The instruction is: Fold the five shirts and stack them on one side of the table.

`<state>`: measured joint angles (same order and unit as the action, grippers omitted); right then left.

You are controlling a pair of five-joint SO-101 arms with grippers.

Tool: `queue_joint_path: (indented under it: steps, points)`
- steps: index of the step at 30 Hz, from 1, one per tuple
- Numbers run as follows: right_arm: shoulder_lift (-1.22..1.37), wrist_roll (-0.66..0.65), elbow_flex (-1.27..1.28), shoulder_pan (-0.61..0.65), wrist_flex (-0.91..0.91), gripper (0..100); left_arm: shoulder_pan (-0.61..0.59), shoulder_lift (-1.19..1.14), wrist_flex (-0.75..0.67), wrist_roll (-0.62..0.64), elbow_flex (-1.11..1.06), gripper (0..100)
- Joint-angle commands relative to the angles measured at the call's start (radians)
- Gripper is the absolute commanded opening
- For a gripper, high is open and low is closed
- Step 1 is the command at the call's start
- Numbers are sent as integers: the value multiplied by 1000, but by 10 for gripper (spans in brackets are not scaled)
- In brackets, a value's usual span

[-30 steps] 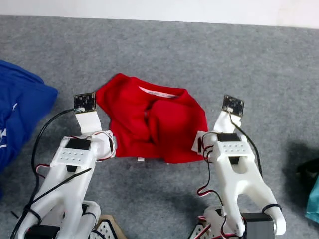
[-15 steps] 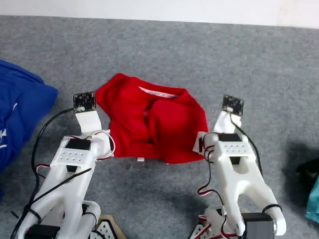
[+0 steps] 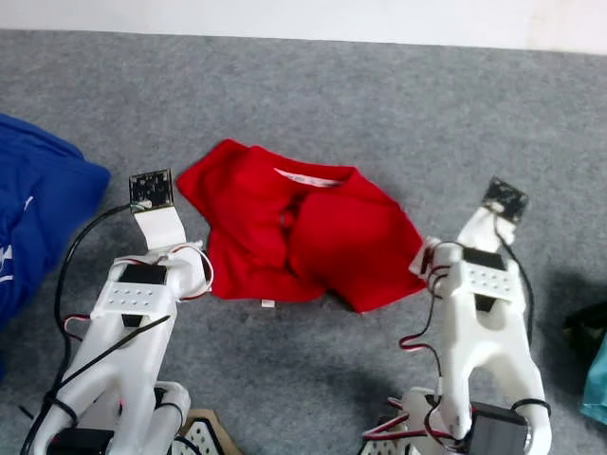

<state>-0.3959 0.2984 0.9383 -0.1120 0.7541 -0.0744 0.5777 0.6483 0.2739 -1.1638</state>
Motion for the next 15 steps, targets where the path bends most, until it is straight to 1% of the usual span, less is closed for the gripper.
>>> queue_joint_path:
  steps: [1, 3, 4, 6, 8, 11, 12, 15]
  points:
    - [-24, -8, -87, -107, -47, 7, 24, 35, -15, -3, 10, 8]
    - [-24, 9, -91, -133, -73, 7, 47, 35, -15, -3, 12, 21]
    - [-22, 20, -91, -145, -87, 7, 56, 35, -14, -2, 12, 47]
    - [-22, 32, -91, -180, -128, 7, 68, 35, -11, 23, 10, 132]
    - [-18, 35, -91, -225, -196, 7, 76, 35, 28, 86, 12, 228]
    - [-18, 84, -91, -275, -260, 7, 81, 36, 46, 133, 13, 326]
    - [-18, 91, -91, -286, -262, 7, 76, 36, 46, 140, 13, 337]
    - [-18, 95, -93, -318, -286, 7, 77, 36, 46, 138, 13, 321]
